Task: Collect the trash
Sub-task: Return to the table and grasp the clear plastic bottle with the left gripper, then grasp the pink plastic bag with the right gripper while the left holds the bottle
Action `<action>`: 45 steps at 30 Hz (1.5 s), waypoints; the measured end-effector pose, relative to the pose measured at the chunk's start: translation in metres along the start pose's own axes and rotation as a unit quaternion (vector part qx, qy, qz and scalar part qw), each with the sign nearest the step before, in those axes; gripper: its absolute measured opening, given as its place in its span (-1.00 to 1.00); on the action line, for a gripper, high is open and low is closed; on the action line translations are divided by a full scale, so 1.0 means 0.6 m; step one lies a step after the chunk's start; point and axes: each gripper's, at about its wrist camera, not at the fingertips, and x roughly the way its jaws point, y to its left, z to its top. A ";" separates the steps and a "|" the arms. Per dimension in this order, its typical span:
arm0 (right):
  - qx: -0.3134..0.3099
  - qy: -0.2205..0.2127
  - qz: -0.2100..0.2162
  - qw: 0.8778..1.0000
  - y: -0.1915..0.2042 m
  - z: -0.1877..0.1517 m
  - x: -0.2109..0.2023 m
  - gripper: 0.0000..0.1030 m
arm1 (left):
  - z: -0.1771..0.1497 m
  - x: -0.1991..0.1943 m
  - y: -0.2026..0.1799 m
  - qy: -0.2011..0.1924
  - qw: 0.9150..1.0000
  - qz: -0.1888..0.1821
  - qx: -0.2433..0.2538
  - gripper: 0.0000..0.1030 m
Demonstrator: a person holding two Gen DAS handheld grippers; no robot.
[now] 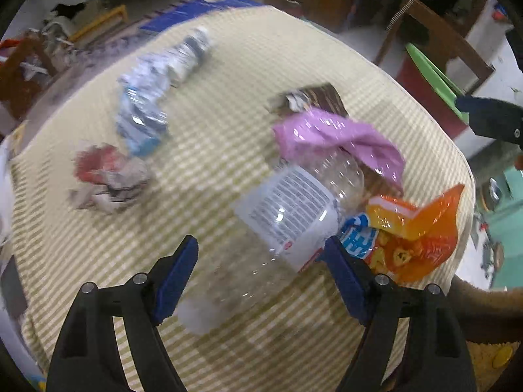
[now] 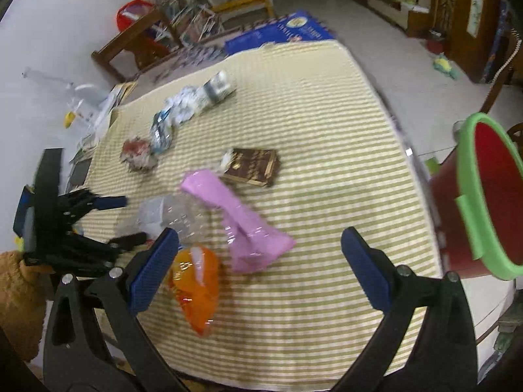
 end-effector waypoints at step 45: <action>-0.043 0.110 0.029 0.993 0.082 0.072 0.205 -0.46 | 0.060 -0.072 0.087 -0.155 0.961 0.036 -0.225 0.10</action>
